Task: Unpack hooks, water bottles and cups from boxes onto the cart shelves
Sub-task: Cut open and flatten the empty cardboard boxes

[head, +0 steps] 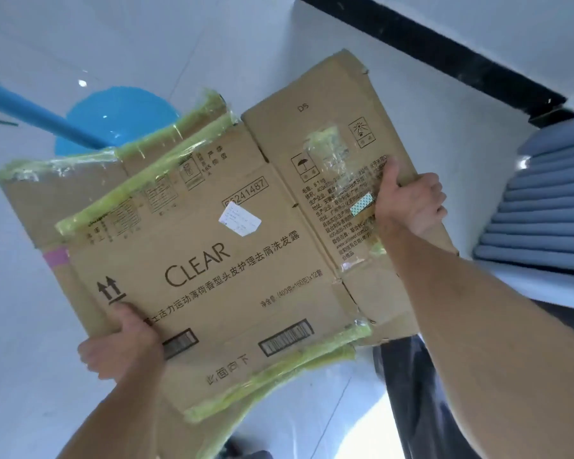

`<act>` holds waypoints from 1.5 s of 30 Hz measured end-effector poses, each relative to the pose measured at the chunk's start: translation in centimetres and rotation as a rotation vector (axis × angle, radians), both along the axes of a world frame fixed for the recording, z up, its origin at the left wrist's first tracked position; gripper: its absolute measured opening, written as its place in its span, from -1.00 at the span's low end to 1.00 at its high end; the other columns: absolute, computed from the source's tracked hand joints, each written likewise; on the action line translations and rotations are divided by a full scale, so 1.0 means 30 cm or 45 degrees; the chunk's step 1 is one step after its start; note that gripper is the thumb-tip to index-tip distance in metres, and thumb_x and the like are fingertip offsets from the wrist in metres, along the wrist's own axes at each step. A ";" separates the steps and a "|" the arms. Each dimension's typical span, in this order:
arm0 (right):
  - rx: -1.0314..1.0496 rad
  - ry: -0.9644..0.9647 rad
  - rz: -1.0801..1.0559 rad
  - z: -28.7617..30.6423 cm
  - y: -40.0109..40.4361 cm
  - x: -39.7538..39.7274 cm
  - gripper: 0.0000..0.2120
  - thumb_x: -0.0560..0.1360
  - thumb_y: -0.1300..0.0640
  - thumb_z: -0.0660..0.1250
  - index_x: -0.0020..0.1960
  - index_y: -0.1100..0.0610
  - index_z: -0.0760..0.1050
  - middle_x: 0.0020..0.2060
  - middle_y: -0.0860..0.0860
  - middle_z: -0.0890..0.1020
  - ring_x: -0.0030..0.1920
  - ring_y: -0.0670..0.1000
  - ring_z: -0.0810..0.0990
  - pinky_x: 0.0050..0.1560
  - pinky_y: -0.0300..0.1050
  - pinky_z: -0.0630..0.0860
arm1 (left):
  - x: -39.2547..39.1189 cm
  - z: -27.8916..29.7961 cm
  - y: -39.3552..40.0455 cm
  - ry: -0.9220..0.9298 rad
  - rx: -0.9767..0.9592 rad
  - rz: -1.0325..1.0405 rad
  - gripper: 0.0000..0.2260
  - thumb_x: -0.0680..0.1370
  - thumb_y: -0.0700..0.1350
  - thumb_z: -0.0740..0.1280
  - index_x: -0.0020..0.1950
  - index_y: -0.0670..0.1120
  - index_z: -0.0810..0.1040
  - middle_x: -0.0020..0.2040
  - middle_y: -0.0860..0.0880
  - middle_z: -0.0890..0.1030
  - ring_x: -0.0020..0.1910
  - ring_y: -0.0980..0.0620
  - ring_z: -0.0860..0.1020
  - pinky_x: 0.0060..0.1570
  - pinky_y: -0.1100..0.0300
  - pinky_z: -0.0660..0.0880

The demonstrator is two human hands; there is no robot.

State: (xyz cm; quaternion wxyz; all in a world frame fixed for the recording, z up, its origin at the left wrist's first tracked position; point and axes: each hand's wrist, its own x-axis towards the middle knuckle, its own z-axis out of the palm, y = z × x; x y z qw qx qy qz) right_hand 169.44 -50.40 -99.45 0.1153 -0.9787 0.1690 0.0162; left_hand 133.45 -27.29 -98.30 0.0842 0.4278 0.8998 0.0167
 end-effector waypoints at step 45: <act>0.094 0.168 -1.205 0.011 -0.693 0.356 -0.11 0.42 -0.45 -0.13 0.40 0.19 0.40 0.29 0.24 0.50 0.33 0.18 0.39 0.33 0.14 0.22 | 1.434 -0.008 -0.079 0.015 -0.332 -1.500 -0.29 0.53 0.32 0.20 0.49 -0.16 0.23 0.32 -0.31 0.36 0.28 -0.36 0.42 0.22 -0.21 0.39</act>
